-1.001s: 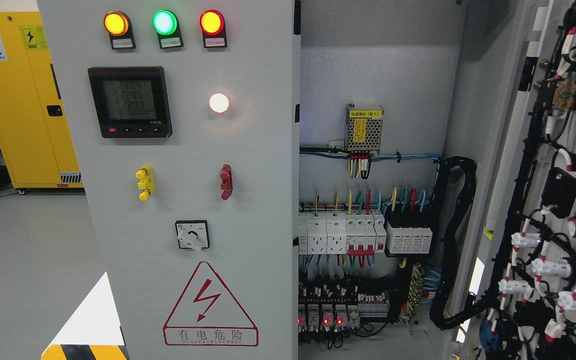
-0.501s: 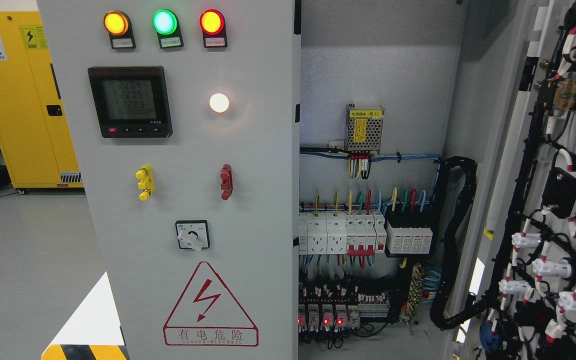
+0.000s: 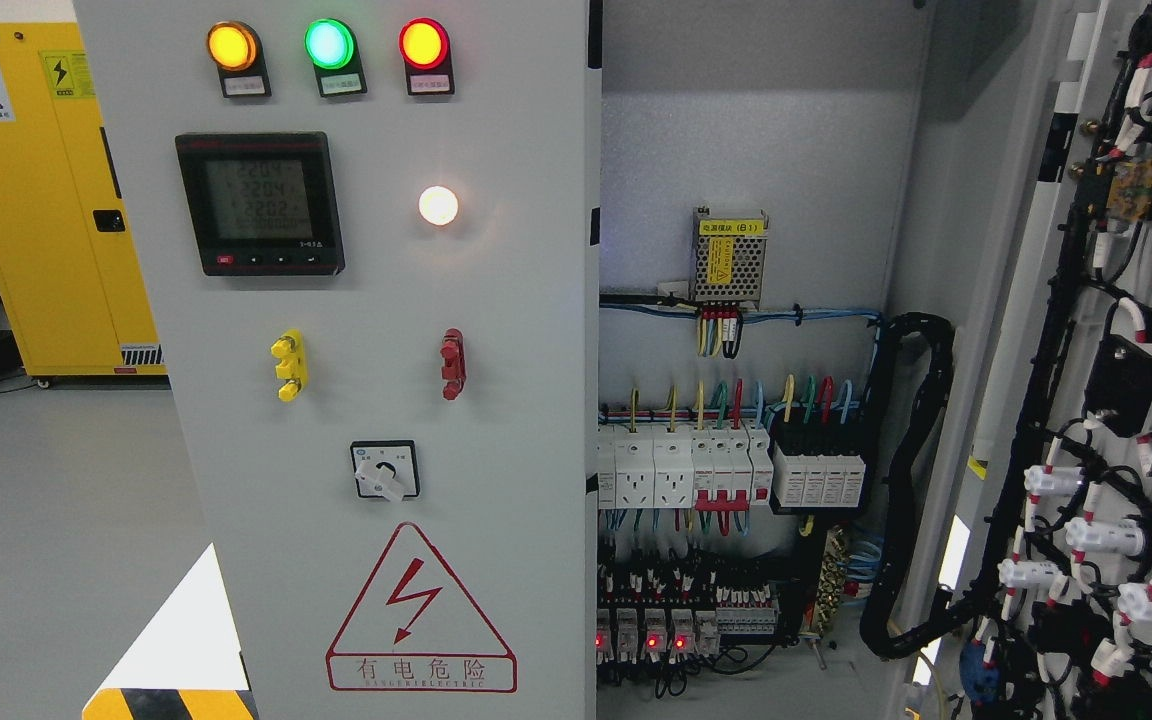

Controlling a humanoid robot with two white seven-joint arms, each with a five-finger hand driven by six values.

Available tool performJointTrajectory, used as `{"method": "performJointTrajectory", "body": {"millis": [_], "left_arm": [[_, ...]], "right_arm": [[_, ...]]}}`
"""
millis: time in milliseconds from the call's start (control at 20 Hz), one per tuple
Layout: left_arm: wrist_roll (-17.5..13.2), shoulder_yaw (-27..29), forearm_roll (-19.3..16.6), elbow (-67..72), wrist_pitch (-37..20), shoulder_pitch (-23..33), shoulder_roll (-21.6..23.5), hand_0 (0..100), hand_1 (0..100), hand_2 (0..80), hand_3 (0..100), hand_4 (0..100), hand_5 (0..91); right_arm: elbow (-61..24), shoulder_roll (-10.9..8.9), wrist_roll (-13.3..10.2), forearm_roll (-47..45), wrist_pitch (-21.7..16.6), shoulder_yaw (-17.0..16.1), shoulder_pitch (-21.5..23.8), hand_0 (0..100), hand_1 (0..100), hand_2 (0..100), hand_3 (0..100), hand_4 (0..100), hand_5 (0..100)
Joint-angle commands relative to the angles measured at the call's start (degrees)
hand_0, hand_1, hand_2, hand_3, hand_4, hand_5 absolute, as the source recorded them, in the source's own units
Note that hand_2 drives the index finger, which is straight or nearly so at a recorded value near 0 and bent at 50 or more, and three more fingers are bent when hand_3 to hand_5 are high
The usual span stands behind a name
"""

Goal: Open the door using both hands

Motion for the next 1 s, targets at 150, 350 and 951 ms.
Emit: {"method": "performJointTrajectory", "body": {"millis": [150,350,951], "left_arm": [[-0.44,-0.04,-0.04,1.09,-1.81,1.76,-0.22,12,56,0.0,0,0,0.0],[-0.26,-0.13,-0.13,1.09,-2.24,1.76,-0.40,12,56,0.0,0,0,0.0],[-0.61,-0.04,-0.04,1.01,-3.39,1.68,-0.75,12,56,0.0,0,0,0.0]], "right_arm": [[-23.47,3.34,-0.16,0.50,-0.13,5.02,-6.71,0,50,4,0,0,0],[-24.54,3.34,-0.34,0.59,-0.05,2.47,-9.35,0,50,4,0,0,0],[-28.23,3.34,-0.51,0.76,2.40,-2.90,-15.76,0,50,4,0,0,0]]}}
